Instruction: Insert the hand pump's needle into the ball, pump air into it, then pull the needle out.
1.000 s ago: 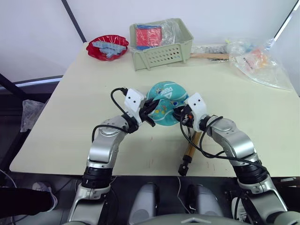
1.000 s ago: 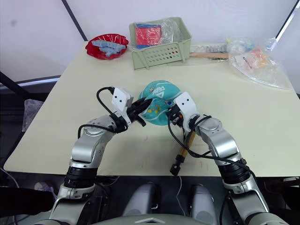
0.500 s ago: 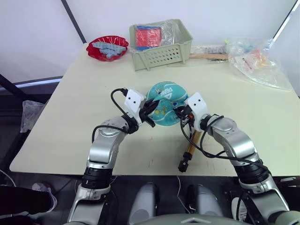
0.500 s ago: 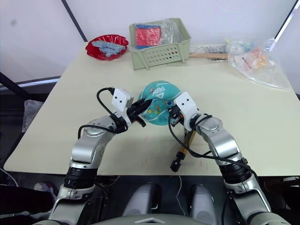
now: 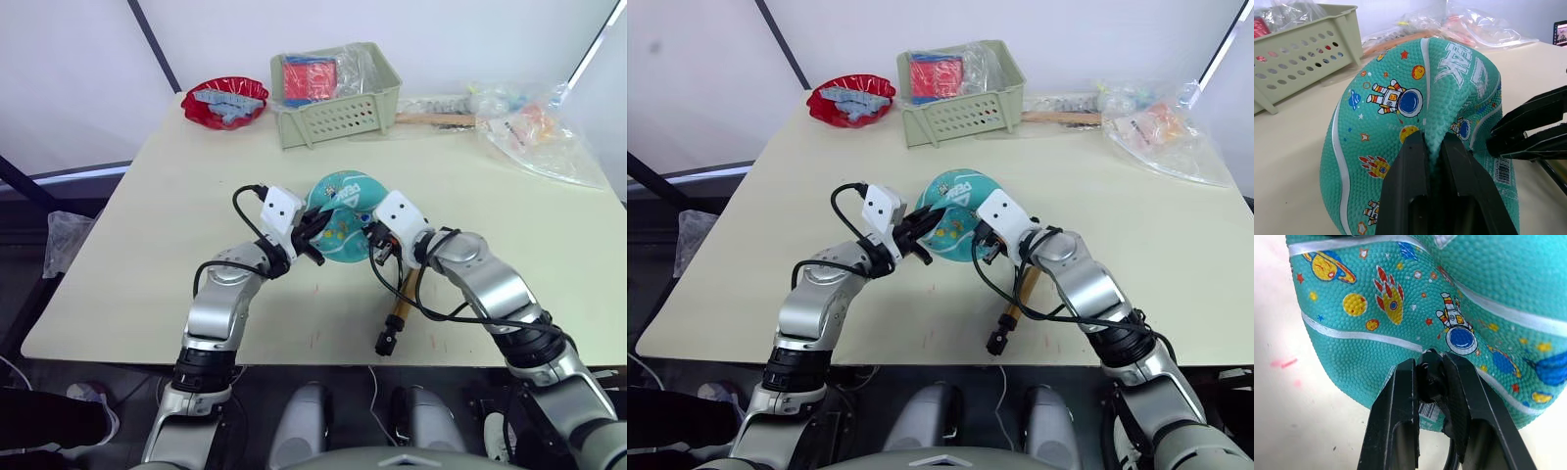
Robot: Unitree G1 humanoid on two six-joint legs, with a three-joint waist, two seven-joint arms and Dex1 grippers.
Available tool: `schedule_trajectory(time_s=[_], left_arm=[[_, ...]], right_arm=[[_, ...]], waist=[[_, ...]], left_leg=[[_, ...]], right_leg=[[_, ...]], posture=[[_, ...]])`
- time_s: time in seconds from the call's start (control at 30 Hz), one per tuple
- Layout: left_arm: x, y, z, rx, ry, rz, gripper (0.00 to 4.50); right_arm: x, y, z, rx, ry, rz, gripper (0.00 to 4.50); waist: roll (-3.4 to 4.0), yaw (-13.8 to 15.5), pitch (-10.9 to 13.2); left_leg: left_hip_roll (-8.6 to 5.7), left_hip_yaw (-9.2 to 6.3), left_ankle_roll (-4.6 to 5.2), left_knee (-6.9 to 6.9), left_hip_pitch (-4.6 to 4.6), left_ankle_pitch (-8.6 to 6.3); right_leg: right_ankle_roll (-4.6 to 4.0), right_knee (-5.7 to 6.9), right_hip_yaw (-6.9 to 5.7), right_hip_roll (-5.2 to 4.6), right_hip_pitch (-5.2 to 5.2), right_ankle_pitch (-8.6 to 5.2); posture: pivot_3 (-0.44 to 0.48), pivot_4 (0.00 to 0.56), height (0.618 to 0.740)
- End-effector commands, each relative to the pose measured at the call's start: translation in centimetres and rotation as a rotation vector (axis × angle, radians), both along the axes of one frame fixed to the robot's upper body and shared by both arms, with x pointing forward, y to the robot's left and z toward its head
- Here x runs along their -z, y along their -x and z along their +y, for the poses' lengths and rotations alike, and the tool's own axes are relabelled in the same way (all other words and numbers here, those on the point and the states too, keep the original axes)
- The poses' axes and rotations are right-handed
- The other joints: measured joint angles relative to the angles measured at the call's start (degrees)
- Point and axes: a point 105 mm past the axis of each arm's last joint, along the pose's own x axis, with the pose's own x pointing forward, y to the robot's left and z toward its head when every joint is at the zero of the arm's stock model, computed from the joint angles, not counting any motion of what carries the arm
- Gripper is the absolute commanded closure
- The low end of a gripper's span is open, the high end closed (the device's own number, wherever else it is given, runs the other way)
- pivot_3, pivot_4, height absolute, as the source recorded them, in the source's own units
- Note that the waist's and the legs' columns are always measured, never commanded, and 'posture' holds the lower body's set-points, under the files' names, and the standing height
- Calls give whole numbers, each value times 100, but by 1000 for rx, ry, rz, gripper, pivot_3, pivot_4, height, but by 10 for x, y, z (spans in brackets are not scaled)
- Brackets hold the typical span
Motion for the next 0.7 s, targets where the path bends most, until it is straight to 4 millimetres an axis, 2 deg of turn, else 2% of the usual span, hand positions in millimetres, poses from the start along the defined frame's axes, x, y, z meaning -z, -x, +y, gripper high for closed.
schedule_trajectory(time_s=[0.03,0.27,0.43,0.7], left_arm=[[35,10,-17,73,-13,149,4500],[39,11,-21,95,7,193,4500],[40,12,-22,102,11,206,4500],[41,12,-23,103,14,215,4500]], right_arm=[[5,1,12,-23,37,64,4237],[8,-1,24,-48,78,116,4237],[17,-4,26,-33,119,165,4237],[27,-6,29,-31,142,209,4237]], waist=[[-2,-5,-3],[-17,-18,-19],[-28,-39,-30],[-32,-96,-92]], left_leg=[[0,1,0,0,1,0],[3,1,-1,1,21,2],[6,2,-1,-6,71,1],[9,0,-1,-9,74,1]], right_leg=[[0,2,2,0,0,0],[0,15,17,5,3,0],[-1,15,37,6,29,-1],[-2,15,38,7,30,-2]], posture=[[0,150,738],[0,150,738],[0,150,738],[0,150,738]])
